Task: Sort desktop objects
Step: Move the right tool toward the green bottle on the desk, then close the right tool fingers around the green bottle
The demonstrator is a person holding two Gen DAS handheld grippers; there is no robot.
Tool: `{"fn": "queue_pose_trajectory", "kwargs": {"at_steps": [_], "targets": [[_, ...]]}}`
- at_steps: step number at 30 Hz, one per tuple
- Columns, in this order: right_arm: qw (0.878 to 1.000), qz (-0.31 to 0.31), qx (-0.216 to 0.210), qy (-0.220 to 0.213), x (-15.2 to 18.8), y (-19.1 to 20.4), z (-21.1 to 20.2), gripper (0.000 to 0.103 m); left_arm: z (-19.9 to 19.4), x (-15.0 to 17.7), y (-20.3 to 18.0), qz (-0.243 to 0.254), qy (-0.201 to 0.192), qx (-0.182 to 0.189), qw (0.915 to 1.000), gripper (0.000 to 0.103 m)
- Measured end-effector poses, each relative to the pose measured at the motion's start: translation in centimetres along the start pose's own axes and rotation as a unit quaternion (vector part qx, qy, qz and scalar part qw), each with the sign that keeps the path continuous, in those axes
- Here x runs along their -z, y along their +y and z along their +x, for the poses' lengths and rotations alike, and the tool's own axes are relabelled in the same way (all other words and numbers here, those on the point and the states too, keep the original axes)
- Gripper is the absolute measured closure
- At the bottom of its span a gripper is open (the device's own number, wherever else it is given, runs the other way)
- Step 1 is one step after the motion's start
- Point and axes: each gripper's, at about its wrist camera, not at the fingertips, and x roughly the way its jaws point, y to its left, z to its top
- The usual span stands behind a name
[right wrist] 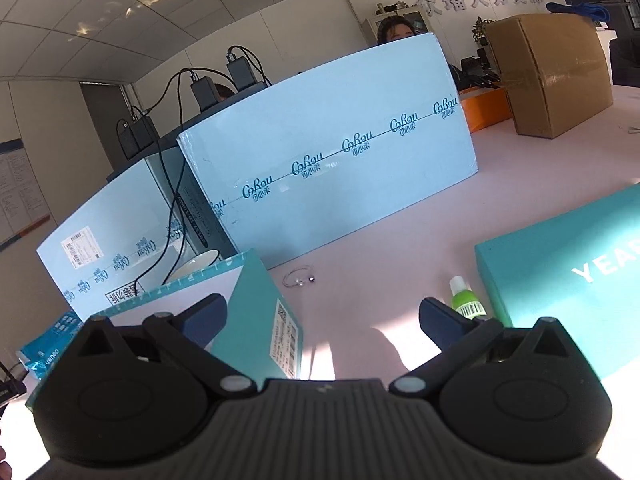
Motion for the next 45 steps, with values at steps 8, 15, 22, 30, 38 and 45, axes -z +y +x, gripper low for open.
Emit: {"fn": "queue_pose_trajectory", "kwargs": {"at_steps": [8, 15, 22, 30, 38, 45], "targets": [[0.998, 0.008, 0.026, 0.059, 0.0, -2.6, 2.6, 0.0, -1.6, 0.1, 1.6, -0.051, 0.006, 0.078, 0.9957, 0.0], [0.996, 0.018, 0.025, 0.083, 0.1, -4.2, 3.9, 0.0, -1.8, 0.3, 1.3, -0.042, 0.006, 0.078, 0.996, 0.0], [0.99, 0.027, 0.077, 0.116, 0.2, -5.3, 5.7, 0.001, -1.5, 0.3, 1.2, -0.038, 0.012, 0.075, 0.9964, 0.0], [0.984, -0.009, 0.119, 0.132, 0.1, -5.6, 6.6, 0.0, -1.3, 0.3, 1.8, -0.042, 0.014, 0.069, 0.9966, 0.0], [0.98, -0.023, 0.124, 0.157, 0.4, -5.9, 7.0, 0.0, -0.8, 0.8, 1.4, -0.033, 0.027, 0.073, 0.9964, 0.0], [0.976, -0.059, 0.129, 0.165, 1.1, -5.6, 7.4, 0.0, -0.7, 0.9, 1.5, -0.035, 0.03, 0.072, 0.9963, 0.0]]}}
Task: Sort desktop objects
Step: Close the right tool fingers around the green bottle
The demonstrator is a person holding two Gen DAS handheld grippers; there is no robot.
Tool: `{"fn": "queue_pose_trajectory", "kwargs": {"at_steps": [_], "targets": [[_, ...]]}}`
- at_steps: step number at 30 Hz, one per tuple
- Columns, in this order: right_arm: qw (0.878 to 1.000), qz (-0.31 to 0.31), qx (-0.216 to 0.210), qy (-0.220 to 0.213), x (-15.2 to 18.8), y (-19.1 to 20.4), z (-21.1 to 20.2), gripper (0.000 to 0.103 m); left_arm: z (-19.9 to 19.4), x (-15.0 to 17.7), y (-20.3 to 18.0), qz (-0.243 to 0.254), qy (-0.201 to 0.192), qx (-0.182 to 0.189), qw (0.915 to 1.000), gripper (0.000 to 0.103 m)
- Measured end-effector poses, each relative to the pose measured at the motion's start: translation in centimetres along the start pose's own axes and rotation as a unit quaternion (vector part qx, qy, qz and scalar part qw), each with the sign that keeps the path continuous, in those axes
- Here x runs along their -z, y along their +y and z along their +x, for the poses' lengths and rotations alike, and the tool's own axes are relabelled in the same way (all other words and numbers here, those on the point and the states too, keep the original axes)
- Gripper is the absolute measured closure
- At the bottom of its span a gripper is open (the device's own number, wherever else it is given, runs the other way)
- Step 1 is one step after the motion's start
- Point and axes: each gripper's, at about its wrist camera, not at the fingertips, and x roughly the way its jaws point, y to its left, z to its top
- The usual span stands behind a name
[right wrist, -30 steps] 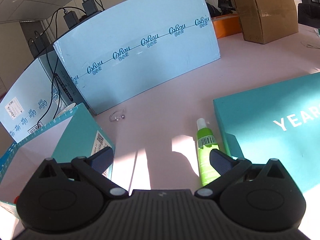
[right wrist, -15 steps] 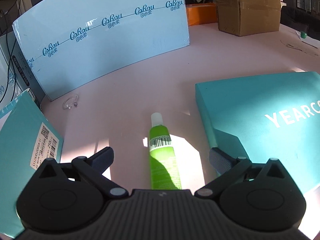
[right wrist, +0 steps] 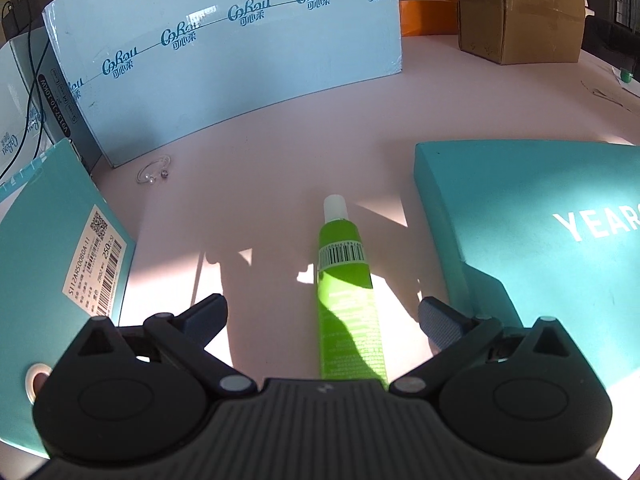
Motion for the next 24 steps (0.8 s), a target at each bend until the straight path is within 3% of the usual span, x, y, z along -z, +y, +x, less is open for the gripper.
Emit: {"fn": "queue_pose_trajectory", "kwargs": {"at_steps": [16, 18, 19, 21, 22, 24], "targets": [[0.997, -0.074, 0.026, 0.001, 0.9, 1.4, 0.7, 0.003, 0.0, 0.4, 0.1, -0.003, 0.008, 0.005, 0.9999, 0.0], [0.996, -0.081, 0.025, -0.015, 1.0, 1.5, 0.4, 0.017, 0.0, 0.4, 0.1, -0.005, 0.01, 0.005, 0.9999, 0.0], [0.996, -0.086, 0.026, -0.026, 1.2, 1.7, 0.2, 0.034, 0.0, 0.3, 0.1, -0.007, 0.012, 0.005, 0.9999, 0.0], [0.996, -0.086, 0.019, -0.032, 1.1, 1.7, -0.1, 0.054, -0.1, 0.3, 0.1, -0.007, 0.014, 0.008, 0.9999, 0.0], [0.996, -0.086, 0.015, -0.037, 1.2, 1.7, -0.2, 0.069, -0.2, 0.3, 0.1, -0.007, 0.012, 0.01, 0.9999, 0.0], [0.995, -0.085, 0.008, -0.046, 1.3, 1.6, -0.4, 0.07, -0.4, 0.3, 0.2, -0.008, 0.009, 0.011, 0.9999, 0.0]]}}
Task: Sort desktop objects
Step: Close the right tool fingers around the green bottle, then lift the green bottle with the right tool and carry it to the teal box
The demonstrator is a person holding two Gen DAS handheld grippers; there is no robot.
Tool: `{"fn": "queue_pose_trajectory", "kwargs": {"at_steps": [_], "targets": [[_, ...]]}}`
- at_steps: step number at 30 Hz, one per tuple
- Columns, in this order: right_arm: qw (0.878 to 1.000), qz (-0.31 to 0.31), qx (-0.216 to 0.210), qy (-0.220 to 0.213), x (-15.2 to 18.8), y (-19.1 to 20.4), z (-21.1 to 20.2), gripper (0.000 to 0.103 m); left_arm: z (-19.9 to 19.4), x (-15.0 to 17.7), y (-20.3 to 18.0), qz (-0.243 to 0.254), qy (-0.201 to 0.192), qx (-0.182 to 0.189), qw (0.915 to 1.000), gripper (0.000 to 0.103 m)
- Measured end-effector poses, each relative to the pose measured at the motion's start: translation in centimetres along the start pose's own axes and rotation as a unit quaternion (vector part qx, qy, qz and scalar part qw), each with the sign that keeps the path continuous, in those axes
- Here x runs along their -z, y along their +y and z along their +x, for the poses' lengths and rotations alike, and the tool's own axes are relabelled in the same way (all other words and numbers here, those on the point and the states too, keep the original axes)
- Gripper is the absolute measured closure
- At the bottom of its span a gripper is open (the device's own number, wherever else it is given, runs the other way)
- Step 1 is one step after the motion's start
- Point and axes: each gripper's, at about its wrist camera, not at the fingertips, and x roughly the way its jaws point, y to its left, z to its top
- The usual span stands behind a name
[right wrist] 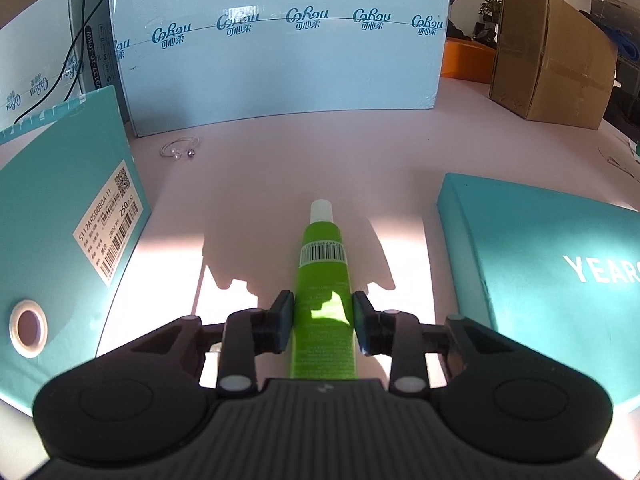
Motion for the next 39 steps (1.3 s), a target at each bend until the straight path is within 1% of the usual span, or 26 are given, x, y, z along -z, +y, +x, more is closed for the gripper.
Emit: {"fn": "queue_pose_trajectory", "kwargs": {"at_steps": [14, 19, 26, 34, 39], "targets": [[0.999, 0.021, -0.017, -0.028, 0.4, -0.2, -0.9, 0.07, 0.1, 0.2, 0.1, -0.007, 0.004, -0.002, 1.0, 0.0], [0.996, 0.068, -0.053, -0.036, 0.2, -0.9, -1.7, 0.07, 0.0, 0.1, 0.1, -0.007, 0.002, -0.002, 1.0, 0.0], [0.98, 0.131, -0.136, -0.059, -0.9, -1.0, -3.8, 0.07, 0.1, 0.2, 0.1, -0.006, 0.003, -0.001, 1.0, 0.0], [0.978, 0.098, -0.148, -0.109, -3.1, 1.6, -7.4, 0.07, 0.3, 0.1, 0.3, -0.006, 0.004, -0.003, 1.0, 0.0], [0.974, 0.08, -0.164, -0.133, -4.2, 2.9, -9.2, 0.07, 0.3, 0.1, 0.5, -0.008, 0.004, -0.005, 1.0, 0.0]]}}
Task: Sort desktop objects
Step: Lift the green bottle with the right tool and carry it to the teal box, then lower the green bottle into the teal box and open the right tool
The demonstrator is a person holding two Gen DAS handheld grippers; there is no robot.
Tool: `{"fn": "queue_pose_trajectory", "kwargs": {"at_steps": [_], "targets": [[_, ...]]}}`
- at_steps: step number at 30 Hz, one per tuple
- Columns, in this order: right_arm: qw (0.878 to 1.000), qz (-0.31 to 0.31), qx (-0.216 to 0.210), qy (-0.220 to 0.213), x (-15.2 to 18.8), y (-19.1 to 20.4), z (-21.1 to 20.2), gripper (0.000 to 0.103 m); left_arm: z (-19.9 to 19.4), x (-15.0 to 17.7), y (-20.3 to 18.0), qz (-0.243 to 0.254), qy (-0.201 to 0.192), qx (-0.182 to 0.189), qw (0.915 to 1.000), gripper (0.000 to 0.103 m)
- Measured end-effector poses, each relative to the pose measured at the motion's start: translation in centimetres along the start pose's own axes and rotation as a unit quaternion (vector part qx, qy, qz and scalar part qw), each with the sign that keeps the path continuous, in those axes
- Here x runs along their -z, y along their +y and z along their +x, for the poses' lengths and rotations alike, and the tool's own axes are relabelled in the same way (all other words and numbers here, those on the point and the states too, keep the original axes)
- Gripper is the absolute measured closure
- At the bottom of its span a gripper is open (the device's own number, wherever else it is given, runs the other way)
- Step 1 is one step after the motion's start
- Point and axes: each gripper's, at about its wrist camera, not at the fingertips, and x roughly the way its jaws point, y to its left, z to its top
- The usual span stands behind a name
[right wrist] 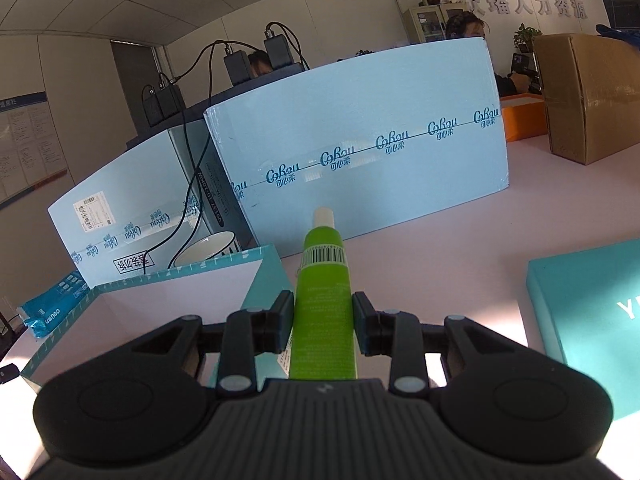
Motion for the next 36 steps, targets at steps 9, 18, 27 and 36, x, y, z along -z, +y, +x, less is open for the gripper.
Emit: {"fn": "queue_pose_trajectory", "kwargs": {"at_steps": [9, 18, 27, 36], "targets": [[0.997, -0.023, -0.072, -0.002, -1.0, 4.9, 0.1, 0.069, -0.1, 0.0, 0.3, -0.004, -0.001, 0.0, 1.0, 0.0], [0.99, -0.037, -0.132, 0.033, -0.9, 10.7, 3.5, 0.07, 0.1, 0.0, 1.9, -0.014, 0.002, -0.008, 0.9999, 0.0], [0.983, -0.066, -0.149, 0.085, 0.2, 14.7, 6.5, 0.07, 0.7, -0.4, 4.3, -0.035, 0.007, -0.024, 0.9991, 0.0], [0.981, -0.054, -0.158, 0.094, 1.0, 14.6, 6.4, 0.068, 1.6, -0.6, 4.9, -0.04, 0.016, -0.026, 0.9987, 0.0]]}}
